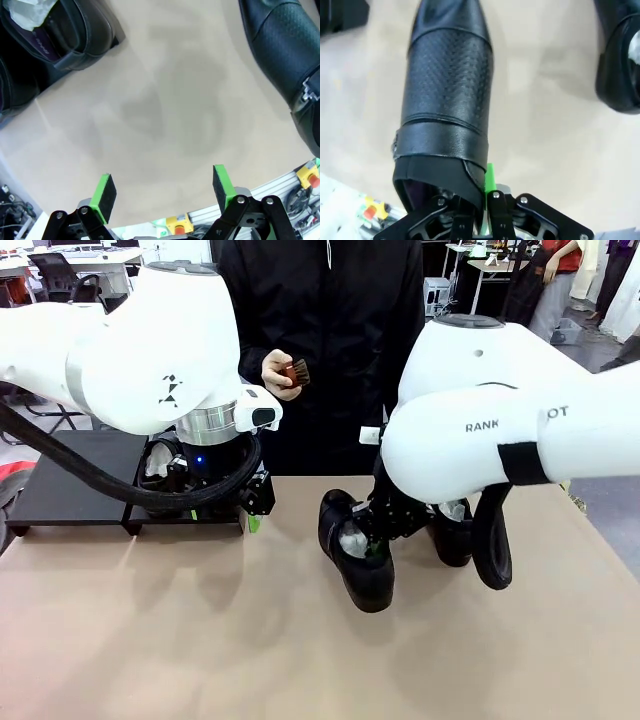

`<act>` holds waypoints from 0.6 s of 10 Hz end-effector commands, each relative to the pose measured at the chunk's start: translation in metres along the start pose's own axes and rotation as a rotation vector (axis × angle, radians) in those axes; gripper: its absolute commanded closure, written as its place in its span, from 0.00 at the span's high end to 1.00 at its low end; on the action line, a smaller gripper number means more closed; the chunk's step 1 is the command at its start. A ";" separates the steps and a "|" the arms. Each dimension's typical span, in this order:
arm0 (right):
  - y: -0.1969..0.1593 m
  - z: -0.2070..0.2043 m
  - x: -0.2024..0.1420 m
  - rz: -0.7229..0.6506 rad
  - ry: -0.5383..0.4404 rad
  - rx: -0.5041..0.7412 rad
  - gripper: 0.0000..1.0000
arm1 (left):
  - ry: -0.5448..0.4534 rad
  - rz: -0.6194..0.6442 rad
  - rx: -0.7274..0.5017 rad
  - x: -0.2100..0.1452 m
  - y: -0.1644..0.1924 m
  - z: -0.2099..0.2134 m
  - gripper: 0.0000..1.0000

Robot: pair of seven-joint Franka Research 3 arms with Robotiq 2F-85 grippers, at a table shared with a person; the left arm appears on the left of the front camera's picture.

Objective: Organize the shoes by placing them on the stand.
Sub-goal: Pick up one Shoe and place it in the middle of the table.

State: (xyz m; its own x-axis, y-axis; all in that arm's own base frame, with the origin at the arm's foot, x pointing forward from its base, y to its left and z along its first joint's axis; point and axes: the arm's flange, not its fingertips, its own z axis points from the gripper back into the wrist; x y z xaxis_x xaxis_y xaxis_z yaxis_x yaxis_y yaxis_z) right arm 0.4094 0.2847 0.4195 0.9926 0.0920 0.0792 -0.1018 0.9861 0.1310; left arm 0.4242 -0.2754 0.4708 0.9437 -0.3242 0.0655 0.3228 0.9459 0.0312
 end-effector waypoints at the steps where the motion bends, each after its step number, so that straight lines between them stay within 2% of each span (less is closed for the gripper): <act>1: -0.012 0.005 0.035 -0.019 -0.064 0.013 0.00 | 0.002 -0.007 -0.013 -0.002 0.003 0.000 1.00; 2: -0.012 0.005 0.035 -0.019 -0.064 0.013 0.00 | 0.002 -0.007 -0.013 -0.002 0.003 0.000 1.00; 3: -0.005 0.000 0.009 -0.010 -0.012 0.002 0.00 | 0.002 -0.007 -0.013 -0.002 0.003 0.000 1.00; 4: 0.002 -0.009 -0.006 -0.105 -0.012 0.054 0.00 | 0.002 -0.007 -0.013 -0.002 0.003 0.000 1.00; 6: 0.024 -0.039 -0.042 -0.151 0.021 0.090 0.00 | 0.002 -0.007 -0.013 -0.002 0.003 0.000 1.00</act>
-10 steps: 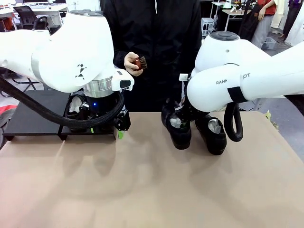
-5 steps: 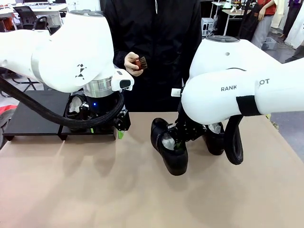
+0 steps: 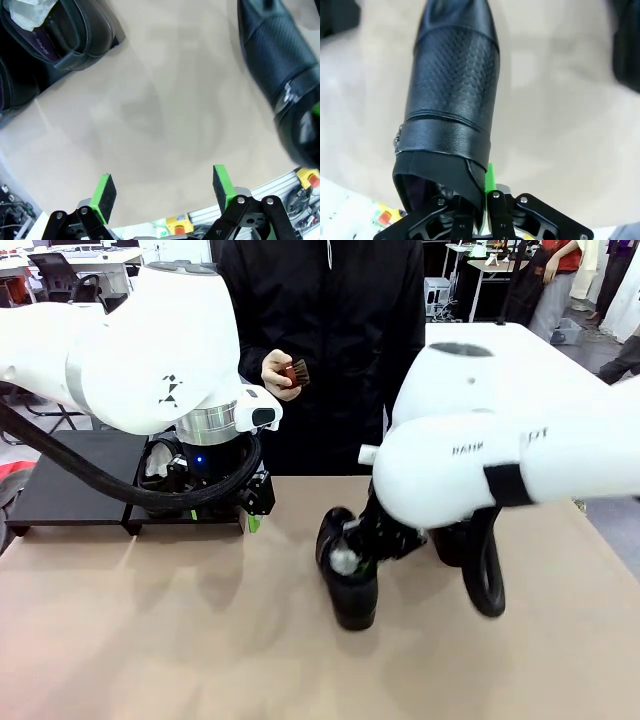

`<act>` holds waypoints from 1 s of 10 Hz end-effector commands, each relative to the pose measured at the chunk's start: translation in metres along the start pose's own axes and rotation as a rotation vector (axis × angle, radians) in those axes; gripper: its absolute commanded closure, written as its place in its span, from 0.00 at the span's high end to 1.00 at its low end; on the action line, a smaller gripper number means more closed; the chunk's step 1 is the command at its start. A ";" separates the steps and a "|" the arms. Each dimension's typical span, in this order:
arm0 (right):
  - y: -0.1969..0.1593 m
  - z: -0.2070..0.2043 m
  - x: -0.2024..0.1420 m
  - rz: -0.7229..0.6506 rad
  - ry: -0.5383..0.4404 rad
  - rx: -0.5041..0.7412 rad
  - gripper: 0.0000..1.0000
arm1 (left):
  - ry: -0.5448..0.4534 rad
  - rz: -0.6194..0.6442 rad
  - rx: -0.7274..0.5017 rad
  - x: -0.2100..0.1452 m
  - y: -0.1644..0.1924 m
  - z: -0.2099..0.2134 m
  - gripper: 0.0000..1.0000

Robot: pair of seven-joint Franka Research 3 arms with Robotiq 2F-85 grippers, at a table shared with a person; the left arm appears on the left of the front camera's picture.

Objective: Organize the shoes by placing them on the stand.
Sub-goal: Pick up one Shoe and place it in the middle of the table.

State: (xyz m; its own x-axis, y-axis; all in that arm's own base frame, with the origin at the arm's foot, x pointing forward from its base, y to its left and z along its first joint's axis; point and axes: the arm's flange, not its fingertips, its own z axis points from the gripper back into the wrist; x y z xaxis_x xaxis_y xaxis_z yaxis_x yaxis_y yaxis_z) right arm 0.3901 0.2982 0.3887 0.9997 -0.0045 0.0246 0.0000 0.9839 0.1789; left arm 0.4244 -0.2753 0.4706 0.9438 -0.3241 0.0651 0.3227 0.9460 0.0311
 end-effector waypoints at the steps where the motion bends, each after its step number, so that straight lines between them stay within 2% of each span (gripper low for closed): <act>1: 0.018 -0.024 -0.034 -0.062 -0.028 0.052 0.00 | 0.002 -0.008 -0.013 -0.003 0.003 0.001 1.00; 4: 0.027 -0.049 -0.043 -0.054 -0.037 0.037 0.00 | 0.002 -0.008 -0.013 -0.003 0.003 0.001 1.00; 5: 0.026 -0.053 -0.041 -0.068 -0.020 0.037 0.10 | 0.002 -0.008 -0.013 -0.003 0.003 0.001 1.00; 10: 0.023 -0.035 -0.047 -0.075 -0.066 0.038 1.00 | 0.002 -0.008 -0.013 -0.003 0.003 0.001 1.00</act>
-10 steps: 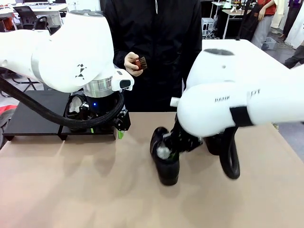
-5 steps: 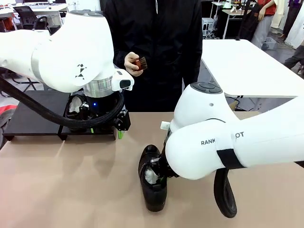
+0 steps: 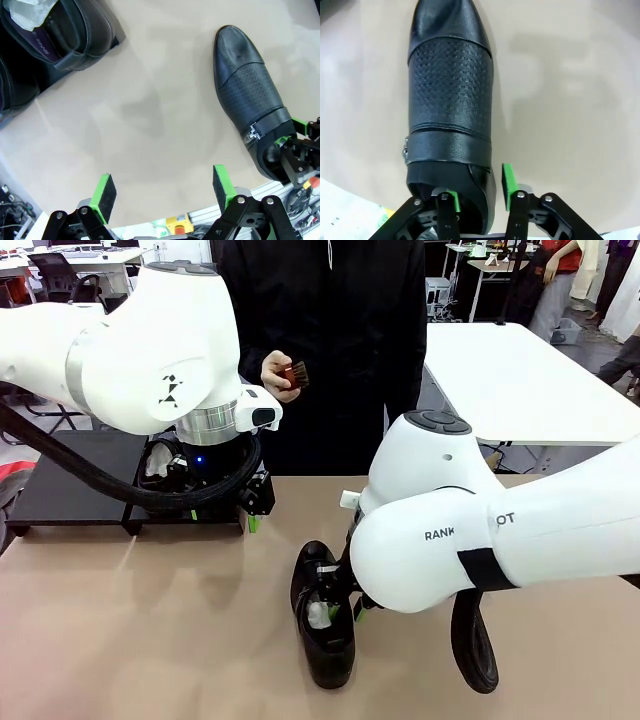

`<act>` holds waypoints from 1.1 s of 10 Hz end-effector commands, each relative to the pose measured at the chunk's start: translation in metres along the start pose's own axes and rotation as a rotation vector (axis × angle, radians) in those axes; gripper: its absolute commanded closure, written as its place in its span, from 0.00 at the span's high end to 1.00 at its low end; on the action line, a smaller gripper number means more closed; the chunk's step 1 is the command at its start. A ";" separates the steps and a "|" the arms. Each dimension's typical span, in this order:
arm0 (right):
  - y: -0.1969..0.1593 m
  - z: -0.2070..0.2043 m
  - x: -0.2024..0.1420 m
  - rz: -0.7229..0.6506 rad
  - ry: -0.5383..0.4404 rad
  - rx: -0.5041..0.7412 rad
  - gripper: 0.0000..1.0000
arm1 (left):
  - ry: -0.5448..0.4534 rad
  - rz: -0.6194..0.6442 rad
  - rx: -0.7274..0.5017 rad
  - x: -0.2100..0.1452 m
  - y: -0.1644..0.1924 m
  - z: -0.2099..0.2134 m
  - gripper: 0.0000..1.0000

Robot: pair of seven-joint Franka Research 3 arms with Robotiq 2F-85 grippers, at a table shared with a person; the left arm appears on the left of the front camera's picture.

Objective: Organize the shoes by placing them on the stand.
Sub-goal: Pick up one Shoe and place it in the middle of the table, then place the Shoe from the middle of the table onto the Shoes Stand.

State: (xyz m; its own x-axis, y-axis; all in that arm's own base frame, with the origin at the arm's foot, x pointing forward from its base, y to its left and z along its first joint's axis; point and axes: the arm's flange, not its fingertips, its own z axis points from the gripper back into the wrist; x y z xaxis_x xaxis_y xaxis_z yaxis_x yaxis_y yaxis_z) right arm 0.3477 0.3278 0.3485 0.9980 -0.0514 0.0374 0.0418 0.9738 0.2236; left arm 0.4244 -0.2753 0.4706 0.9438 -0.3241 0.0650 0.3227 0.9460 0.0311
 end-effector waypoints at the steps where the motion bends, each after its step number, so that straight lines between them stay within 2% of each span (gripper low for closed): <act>1: 0.001 0.016 -0.006 -0.040 -0.043 -0.004 1.00 | 0.002 -0.008 -0.013 -0.003 0.003 0.001 1.00; 5: 0.000 0.027 -0.002 -0.039 0.102 -0.031 1.00 | 0.002 -0.008 -0.013 -0.003 0.003 0.001 1.00; 6: -0.001 0.021 -0.007 -0.015 0.024 -0.019 1.00 | 0.002 -0.008 -0.013 -0.003 0.003 0.001 1.00; 11: -0.001 0.021 -0.007 -0.015 0.024 -0.019 1.00 | 0.002 -0.008 -0.013 -0.003 0.003 0.001 1.00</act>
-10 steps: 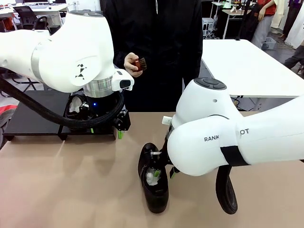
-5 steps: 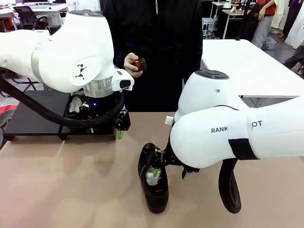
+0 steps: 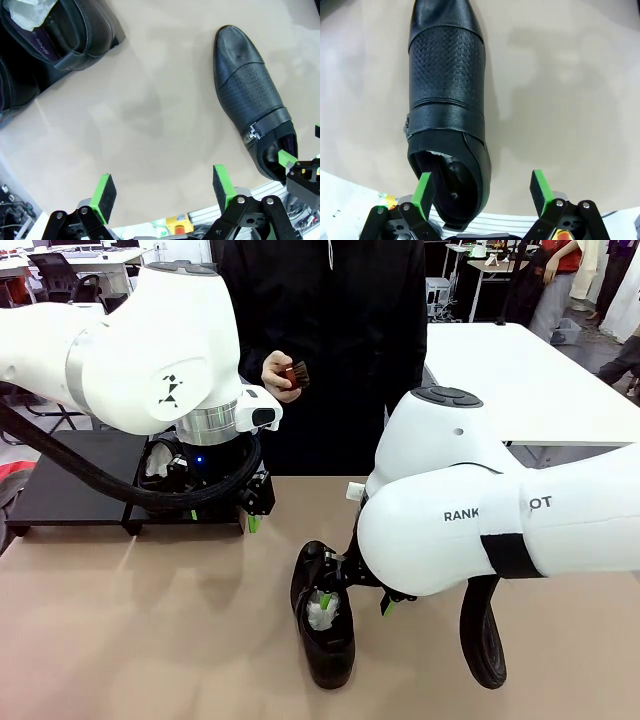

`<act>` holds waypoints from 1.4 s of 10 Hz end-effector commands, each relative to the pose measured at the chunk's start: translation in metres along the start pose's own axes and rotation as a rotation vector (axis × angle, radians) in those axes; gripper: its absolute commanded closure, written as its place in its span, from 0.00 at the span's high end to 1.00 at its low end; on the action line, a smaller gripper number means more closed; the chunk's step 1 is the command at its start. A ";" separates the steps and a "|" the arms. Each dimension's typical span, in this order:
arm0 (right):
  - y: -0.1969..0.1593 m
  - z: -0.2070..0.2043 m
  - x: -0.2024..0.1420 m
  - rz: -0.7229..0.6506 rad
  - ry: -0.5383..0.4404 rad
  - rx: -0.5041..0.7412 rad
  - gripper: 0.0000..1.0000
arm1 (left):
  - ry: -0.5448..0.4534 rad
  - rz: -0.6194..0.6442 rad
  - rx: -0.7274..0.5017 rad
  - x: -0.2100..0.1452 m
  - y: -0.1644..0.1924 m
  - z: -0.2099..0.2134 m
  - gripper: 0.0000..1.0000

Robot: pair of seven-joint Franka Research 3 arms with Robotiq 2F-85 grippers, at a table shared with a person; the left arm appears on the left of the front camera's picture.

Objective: Organize the shoes by placing them on the stand.
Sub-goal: Place the Shoe from the middle of the table onto the Shoes Stand.

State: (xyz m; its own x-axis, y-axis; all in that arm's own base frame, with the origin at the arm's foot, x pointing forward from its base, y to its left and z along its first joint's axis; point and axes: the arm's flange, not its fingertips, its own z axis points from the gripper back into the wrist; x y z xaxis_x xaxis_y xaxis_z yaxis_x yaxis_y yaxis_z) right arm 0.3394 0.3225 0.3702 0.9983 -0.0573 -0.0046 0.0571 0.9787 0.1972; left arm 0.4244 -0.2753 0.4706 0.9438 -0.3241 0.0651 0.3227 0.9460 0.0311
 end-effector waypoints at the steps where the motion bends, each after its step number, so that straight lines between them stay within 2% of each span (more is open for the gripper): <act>1: 0.000 -0.001 0.000 0.000 -0.016 0.009 1.00 | 0.002 -0.008 -0.013 -0.003 0.003 0.001 1.00; 4: 0.000 0.000 0.000 0.000 0.000 0.000 1.00 | 0.002 -0.008 -0.013 -0.003 0.003 0.001 1.00; 5: -0.017 0.030 -0.011 0.022 0.054 0.088 1.00 | 0.002 -0.008 -0.013 -0.003 0.003 0.001 1.00; 6: -0.058 0.080 -0.017 0.012 -0.009 0.119 1.00 | 0.002 -0.008 -0.013 -0.003 0.003 0.001 1.00; 7: -0.093 0.117 -0.019 -0.086 -0.100 0.093 1.00 | 0.000 0.000 0.000 0.000 0.000 0.000 1.00; 8: -0.122 0.140 -0.019 -0.165 -0.169 0.096 1.00 | 0.000 -0.008 -0.041 -0.011 -0.017 0.002 1.00; 9: -0.149 0.157 -0.022 -0.252 -0.231 0.125 1.00 | -0.002 0.036 -0.073 -0.024 -0.037 0.005 1.00; 10: -0.169 0.165 -0.024 -0.329 -0.271 0.163 1.00 | 0.055 0.190 -0.150 -0.038 -0.057 0.010 1.00; 11: -0.187 0.170 -0.022 -0.406 -0.300 0.174 1.00 | 0.082 0.256 -0.228 -0.048 -0.081 0.012 1.00; 12: -0.201 0.172 -0.019 -0.486 -0.326 0.180 1.00 | 0.088 0.271 -0.235 -0.048 -0.100 0.009 1.00; 13: -0.180 0.187 -0.019 -0.332 -0.276 0.189 1.00 | 0.085 0.184 -0.254 -0.047 -0.108 0.009 1.00; 14: -0.180 0.187 -0.019 -0.332 -0.276 0.189 1.00 | 0.100 0.204 -0.192 -0.044 -0.093 0.011 1.00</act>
State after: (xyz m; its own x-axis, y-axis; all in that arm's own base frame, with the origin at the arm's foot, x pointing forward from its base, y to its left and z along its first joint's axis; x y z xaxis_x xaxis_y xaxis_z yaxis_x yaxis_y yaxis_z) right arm 0.3130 0.0960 0.5207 0.8558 -0.4909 0.1635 0.3960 0.8248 0.4035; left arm 0.3382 -0.3667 0.4752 0.9891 -0.1330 -0.0633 0.1184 0.9735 -0.1955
